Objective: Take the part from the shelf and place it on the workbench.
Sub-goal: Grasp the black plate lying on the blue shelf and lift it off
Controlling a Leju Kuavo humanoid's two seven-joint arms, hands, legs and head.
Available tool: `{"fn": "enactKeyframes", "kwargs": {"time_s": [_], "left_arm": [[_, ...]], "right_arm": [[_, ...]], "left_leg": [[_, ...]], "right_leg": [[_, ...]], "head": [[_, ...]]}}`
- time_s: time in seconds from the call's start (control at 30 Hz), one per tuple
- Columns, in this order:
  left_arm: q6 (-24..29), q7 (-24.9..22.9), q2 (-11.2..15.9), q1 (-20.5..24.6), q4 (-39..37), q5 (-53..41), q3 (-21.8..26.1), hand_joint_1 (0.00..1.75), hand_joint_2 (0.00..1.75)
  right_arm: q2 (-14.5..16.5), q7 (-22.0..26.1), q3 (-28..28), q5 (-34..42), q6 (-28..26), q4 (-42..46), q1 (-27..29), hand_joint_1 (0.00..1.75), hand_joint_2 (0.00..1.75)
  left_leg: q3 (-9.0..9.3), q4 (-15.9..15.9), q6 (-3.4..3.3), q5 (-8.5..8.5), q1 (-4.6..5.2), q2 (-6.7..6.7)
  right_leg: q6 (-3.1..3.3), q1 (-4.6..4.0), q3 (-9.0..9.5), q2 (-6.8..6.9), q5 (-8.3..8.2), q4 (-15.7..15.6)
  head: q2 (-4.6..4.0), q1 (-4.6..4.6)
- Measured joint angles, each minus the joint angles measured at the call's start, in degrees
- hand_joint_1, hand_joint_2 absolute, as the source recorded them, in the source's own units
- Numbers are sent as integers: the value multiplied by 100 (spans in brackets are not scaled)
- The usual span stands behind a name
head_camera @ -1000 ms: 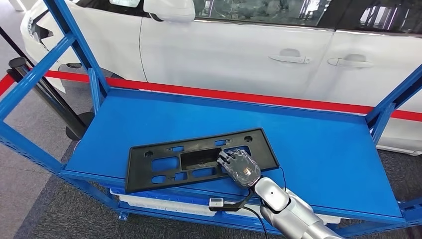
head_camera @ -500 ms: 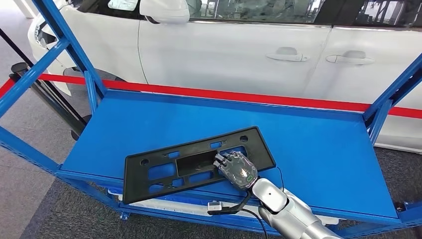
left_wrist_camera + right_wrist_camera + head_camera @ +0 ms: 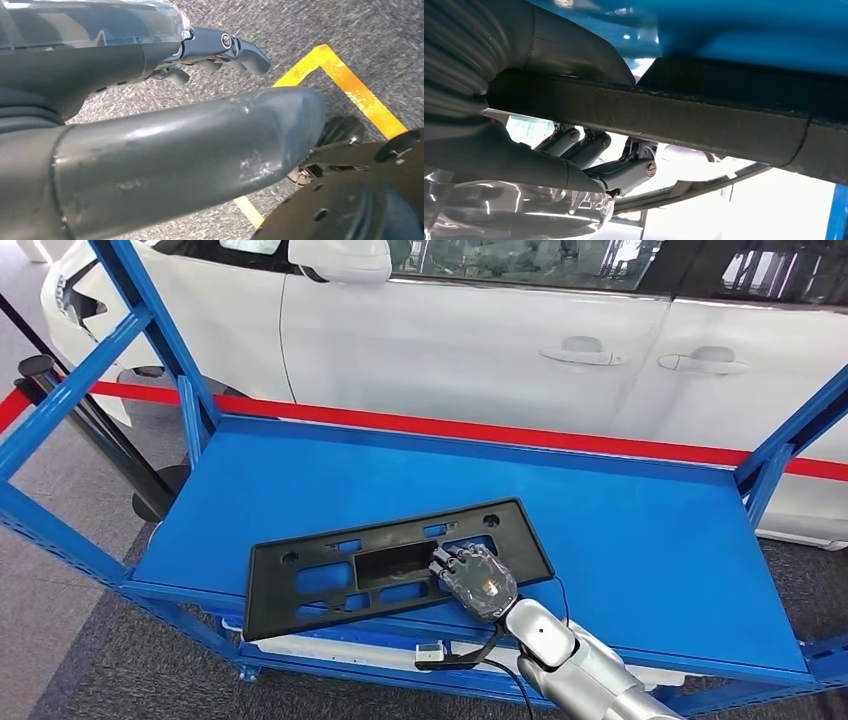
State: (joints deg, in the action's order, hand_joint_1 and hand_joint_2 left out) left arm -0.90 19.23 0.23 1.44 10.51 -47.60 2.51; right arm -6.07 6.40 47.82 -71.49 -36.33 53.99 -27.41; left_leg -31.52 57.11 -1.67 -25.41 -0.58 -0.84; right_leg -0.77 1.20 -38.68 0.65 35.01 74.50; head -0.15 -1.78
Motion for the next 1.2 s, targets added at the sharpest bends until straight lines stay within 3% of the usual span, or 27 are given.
{"fn": "enactKeyframes", "kwargs": {"time_s": [0.03, 0.1, 0.13, 0.17, 0.23, 0.33, 0.43, 0.5, 0.53, 0.57, 0.63, 0.67, 0.7, 0.83, 0.9, 0.97, 1.0, 1.03, 1.07, 1.13, 1.2], "left_arm": [[1, 0, 1, -1, 0, 0, 0, 0, 0], [1, 0, -1, 0, 0, 0, 0, 0, 0], [8, 0, -2, 3, 0, 5, 0, 0, 0], [33, -8, -5, 3, 0, 21, 1, 0, 0], [133, -43, -30, -13, 0, 68, 14, 0, 0], [263, -94, -94, -65, 0, 92, 45, 0, 0], [289, -103, -141, -77, 0, 85, 60, 0, 0], [291, -103, -154, -81, 0, 85, 65, 0, 0], [291, -103, -157, -90, 0, 85, 66, 0, 0], [291, -103, -158, -97, 0, 85, 68, 0, 0], [292, -103, -159, -106, -1, 85, 72, 0, 0], [293, -101, -160, -101, -1, 85, 75, 0, 0], [293, -100, -162, -97, -2, 85, 80, 0, 0], [293, -109, -177, -81, -2, 85, 125, 0, 0], [293, -122, -187, -78, -2, 85, 145, 0, 0], [293, -132, -187, -73, -2, 80, 159, 0, 0], [297, -133, -188, -73, -2, 69, 162, 0, 0], [303, -128, -189, -72, -2, 52, 163, 0, 0], [309, -121, -190, -72, -2, 34, 164, 0, 0], [317, -104, -193, -70, -2, 9, 164, 0, 0], [317, -95, -196, -65, -2, 6, 166, 0, 0]], "right_arm": [[2, 0, 0, 0, 0, 0, 2, 172, 175], [5, 2, 0, 1, 1, 0, 0, 174, 175], [11, 57, 1, 50, 16, 0, -1, 175, 175], [21, 226, -14, 209, 81, 45, 47, 175, 175], [-30, 962, -179, 1026, 401, 642, 349, 175, 175], [-597, 2017, -439, 3733, 915, 2694, 1115, 175, 175], [-950, 1997, -466, 6822, 1064, 3934, 1468, 175, 175], [-1009, 1976, -547, 7816, 1084, 4264, 1619, 175, 175], [-1066, 1996, -577, 7826, 1088, 4388, 1693, 175, 175], [-1131, 2019, -591, 7549, 1093, 4491, 1744, 175, 175], [-1225, 2049, -608, 6659, 1102, 4658, 1794, 175, 175], [-1244, 2056, -617, 6320, 1102, 4714, 1812, 175, 175], [-1252, 2059, -625, 6121, 1102, 4762, 1832, 175, 175], [-1254, 2063, -699, 6007, 1075, 4854, 1882, 175, 175], [-1252, 2094, -732, 6009, 1057, 4880, 1885, 175, 175], [-1250, 2112, -741, 6019, 1050, 4886, 1908, 175, 175], [-1249, 2114, -746, 6027, 1050, 4885, 1923, 175, 175], [-1249, 2114, -754, 6035, 1048, 4885, 1933, 175, 175], [-1249, 2114, -762, 6041, 1046, 4885, 1936, 175, 175], [-1249, 2112, -778, 6047, 1040, 4885, 1934, 175, 175], [-1249, 2111, -791, 6050, 1032, 4886, 1931, 175, 175]], "left_leg": [[10, 1, 4, -3, 2, -4], [40, 2, 22, -15, 4, -15], [42, 14, 44, -29, 17, -17], [36, 20, 73, -36, 26, -17], [27, 30, 141, -49, 34, -14], [-36, 190, 239, -194, 9, -22], [-465, 1144, 326, -764, -9, -4], [-699, 1657, 360, -942, -13, 4], [-671, 1617, 367, -859, -14, 9], [-537, 1359, 361, -676, -14, 13], [-156, 579, 313, -279, -6, -9], [-22, 286, 278, -178, 1, -23], [40, 127, 244, -148, 11, -36], [72, 3, 90, -122, 5, -19], [90, -42, 23, -87, -16, 6], [85, -44, -2, -88, -11, 16], [89, -42, -4, -94, -8, 17], [97, -38, -1, -103, -7, 17], [111, -31, 9, -116, -9, 16], [139, -1, 55, -163, -2, 16], [132, 38, 126, -211, 22, 20]], "right_leg": [[12, 4, 47, 1, -138, -104], [70, -1, 383, 31, -574, -834], [105, -17, 558, 66, -716, -1222], [128, -33, 675, 99, -787, -1493], [149, -75, 747, 131, -762, -1674], [205, -54, 767, 158, -774, -1727], [268, -38, 747, 153, -792, -1752], [272, -44, 733, 130, -792, -1746], [270, -43, 729, 115, -791, -1739], [264, -41, 729, 95, -787, -1729], [235, -48, 729, 45, -771, -1701], [210, -57, 722, 24, -765, -1685], [183, -63, 710, 11, -763, -1674], [66, -50, 650, -3, -700, -1586], [41, -36, 430, -8, -425, -1116], [17, -17, 48, -10, -116, -355], [4, -4, -89, -9, -78, -107], [-5, 9, -138, -8, -149, -58], [-9, 23, -72, -5, -323, -238], [3, 38, 259, 24, -722, -969], [32, 25, 481, 40, -859, -1474]], "head": [[0, 0], [0, 1], [0, 0], [0, -1], [0, -2], [0, -2], [0, -2], [0, -2], [0, -2], [0, -2], [0, -2], [0, -2], [0, -2], [0, -1], [0, -1], [0, -1], [0, -1], [0, 0], [0, 0], [0, 0], [0, -1]]}}
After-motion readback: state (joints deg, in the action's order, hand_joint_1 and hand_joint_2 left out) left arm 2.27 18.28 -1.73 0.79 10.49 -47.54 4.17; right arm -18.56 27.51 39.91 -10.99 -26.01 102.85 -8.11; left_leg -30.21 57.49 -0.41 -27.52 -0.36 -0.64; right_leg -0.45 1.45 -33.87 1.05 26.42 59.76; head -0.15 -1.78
